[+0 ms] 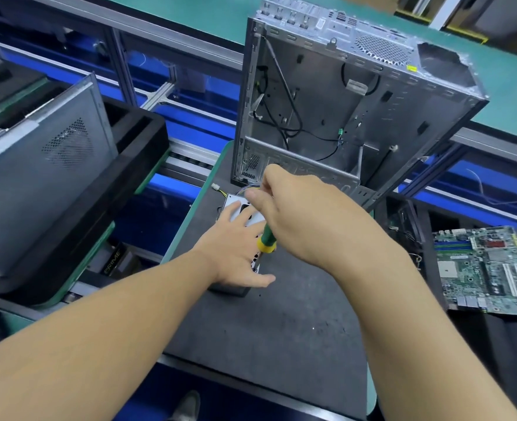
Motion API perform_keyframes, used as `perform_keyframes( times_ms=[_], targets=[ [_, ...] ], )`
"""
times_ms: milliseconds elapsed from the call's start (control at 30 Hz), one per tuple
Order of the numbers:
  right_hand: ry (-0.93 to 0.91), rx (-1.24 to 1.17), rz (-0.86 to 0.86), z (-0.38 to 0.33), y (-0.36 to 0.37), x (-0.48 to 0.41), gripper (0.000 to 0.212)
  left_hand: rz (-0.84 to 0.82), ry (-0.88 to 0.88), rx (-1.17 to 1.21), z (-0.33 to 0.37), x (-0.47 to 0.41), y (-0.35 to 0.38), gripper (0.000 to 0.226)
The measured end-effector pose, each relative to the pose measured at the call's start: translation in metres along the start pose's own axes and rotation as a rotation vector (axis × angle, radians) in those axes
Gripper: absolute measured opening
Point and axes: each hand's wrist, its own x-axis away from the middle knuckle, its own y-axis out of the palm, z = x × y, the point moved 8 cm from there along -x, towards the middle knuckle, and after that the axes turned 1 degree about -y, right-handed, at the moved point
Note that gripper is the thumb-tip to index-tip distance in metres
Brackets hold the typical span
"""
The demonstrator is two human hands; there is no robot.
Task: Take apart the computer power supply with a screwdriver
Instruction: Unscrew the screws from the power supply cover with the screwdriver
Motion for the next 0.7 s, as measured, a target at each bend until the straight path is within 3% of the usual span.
perform_keyframes(
  times_ms=[100,167,267,300,333,400,467,533,700],
  targets=[
    [-0.057,-0.031,-0.017,-0.003,0.0,0.002,0.009,0.005,-0.011,0.064,-0.004,-0.001,0.0,0.053],
    [-0.051,-0.084,-0.061,-0.003,0.001,0.003,0.008,-0.01,-0.02,0.091,-0.002,0.002,0.0,0.055],
    [-0.042,-0.091,-0.047,-0.003,0.003,0.005,0.009,0.244,-0.082,0.354,-0.005,0.01,-0.016,0.066],
    [-0.033,-0.068,-0.016,-0.004,0.003,0.004,0.011,0.233,-0.119,0.426,-0.008,0.01,-0.016,0.07],
    [-0.022,-0.046,0.018,-0.004,0.003,0.003,0.014,0.154,-0.113,0.394,-0.006,0.008,-0.013,0.065],
    [-0.003,-0.02,0.074,-0.004,0.001,0.0,0.024,0.009,-0.036,0.116,-0.002,0.002,-0.005,0.055],
    [-0.033,-0.02,0.096,-0.007,0.0,-0.003,0.021,-0.072,-0.024,-0.003,-0.004,-0.001,0.003,0.064],
    [-0.062,-0.034,0.066,-0.009,0.002,-0.004,0.012,-0.057,-0.023,0.007,-0.005,-0.002,0.004,0.066],
    [-0.075,-0.037,0.056,-0.01,0.004,-0.006,0.011,0.05,-0.028,0.188,-0.004,-0.001,0.002,0.043]
  ],
)
